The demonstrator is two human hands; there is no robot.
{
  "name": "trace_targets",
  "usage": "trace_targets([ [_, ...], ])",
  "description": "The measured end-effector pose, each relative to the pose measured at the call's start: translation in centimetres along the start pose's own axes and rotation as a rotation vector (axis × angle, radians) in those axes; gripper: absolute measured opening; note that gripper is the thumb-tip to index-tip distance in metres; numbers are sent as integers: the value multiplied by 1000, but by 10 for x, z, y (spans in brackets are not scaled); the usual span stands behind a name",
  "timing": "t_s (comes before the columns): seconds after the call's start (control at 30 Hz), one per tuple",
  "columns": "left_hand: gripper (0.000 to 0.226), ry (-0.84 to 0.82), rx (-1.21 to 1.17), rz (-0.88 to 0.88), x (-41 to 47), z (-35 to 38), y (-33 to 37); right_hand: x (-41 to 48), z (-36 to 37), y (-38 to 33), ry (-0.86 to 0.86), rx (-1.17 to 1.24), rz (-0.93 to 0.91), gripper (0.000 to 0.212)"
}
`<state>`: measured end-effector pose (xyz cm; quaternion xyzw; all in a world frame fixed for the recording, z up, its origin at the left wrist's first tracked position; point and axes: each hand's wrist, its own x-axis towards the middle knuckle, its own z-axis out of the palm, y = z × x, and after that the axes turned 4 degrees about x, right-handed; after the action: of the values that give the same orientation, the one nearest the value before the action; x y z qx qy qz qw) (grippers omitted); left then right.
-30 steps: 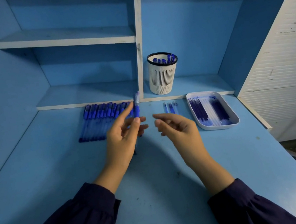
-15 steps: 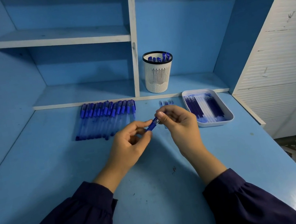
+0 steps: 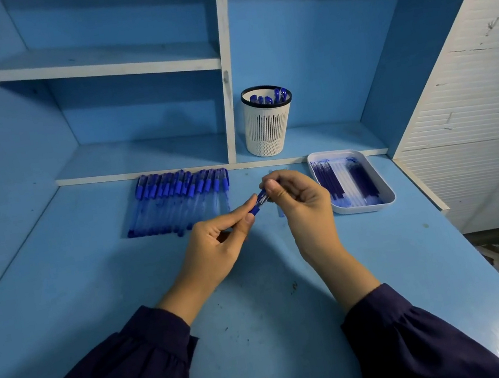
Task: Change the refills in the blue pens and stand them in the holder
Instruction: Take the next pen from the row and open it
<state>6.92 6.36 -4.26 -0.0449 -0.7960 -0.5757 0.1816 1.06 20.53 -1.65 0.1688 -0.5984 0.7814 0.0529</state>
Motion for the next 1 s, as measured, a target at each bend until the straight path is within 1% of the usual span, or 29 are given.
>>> trace_targets([
  [0.17, 32, 18, 18, 1, 1, 3, 0, 13, -3, -2, 13, 37, 74, 5],
  [0.27, 26, 91, 15, -21, 1, 3, 0, 21, -5, 1, 79, 148, 122, 6],
  [0.37, 25, 142, 28, -15, 1, 1, 0, 27, -11, 4, 103, 101, 190, 14],
  [0.43, 29, 154, 63, 9, 2, -2, -2, 27, -14, 8, 59, -13, 263, 13],
  [0.47, 30, 165, 93, 29, 3, -3, -3, 26, -15, 12, 30, -114, 277, 13],
  [0.57, 25, 227, 189, 93, 6, -8, -13, 20, -11, 21, -80, -573, 197, 9],
  [0.6, 26, 251, 202, 93, 7, -10, -16, 18, -9, 24, -106, -679, 166, 7],
  [0.7, 29, 309, 283, 99, 9, -15, -22, 12, -5, 30, -177, -797, 126, 5],
  [0.77, 28, 334, 347, 113, 9, -17, -22, 11, -4, 32, -199, -855, 68, 9],
  [0.8, 26, 340, 359, 119, 9, -18, -21, 11, -4, 33, -189, -854, 57, 16],
  [0.83, 25, 342, 367, 123, 9, -18, -21, 12, -4, 31, -156, -832, 64, 27],
  [0.87, 24, 340, 377, 128, 9, -18, -21, 12, -4, 28, -113, -784, 83, 38],
  [0.9, 24, 335, 388, 139, 10, -18, -21, 13, -5, 24, -75, -706, 104, 44],
  [0.93, 25, 321, 394, 160, 10, -18, -21, 14, -5, 20, -54, -607, 128, 44],
  [1.0, 29, 282, 410, 217, 10, -16, -21, 13, -3, 12, -86, -405, 196, 38],
])
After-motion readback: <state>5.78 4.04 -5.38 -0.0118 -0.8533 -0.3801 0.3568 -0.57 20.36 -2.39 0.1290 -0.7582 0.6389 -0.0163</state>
